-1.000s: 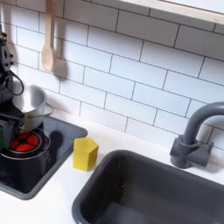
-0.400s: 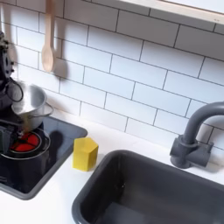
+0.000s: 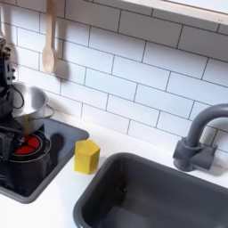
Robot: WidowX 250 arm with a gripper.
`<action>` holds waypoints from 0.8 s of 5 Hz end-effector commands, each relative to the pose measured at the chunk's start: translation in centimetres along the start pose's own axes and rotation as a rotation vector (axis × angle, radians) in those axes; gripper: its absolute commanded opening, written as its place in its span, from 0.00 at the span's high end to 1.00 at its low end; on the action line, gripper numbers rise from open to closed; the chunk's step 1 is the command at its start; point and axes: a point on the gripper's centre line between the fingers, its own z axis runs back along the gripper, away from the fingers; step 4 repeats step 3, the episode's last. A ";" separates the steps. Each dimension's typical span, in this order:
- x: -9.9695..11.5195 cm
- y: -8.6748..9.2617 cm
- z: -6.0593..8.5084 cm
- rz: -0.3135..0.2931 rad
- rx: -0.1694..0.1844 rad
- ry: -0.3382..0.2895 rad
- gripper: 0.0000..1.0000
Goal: Reach green block
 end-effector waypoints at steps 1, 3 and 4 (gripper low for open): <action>0.1 -0.4 0.1 -0.004 0.030 0.003 0.00; 0.2 -0.5 0.1 -0.008 0.031 0.005 0.00; 0.2 -0.5 0.1 -0.008 0.031 0.005 0.00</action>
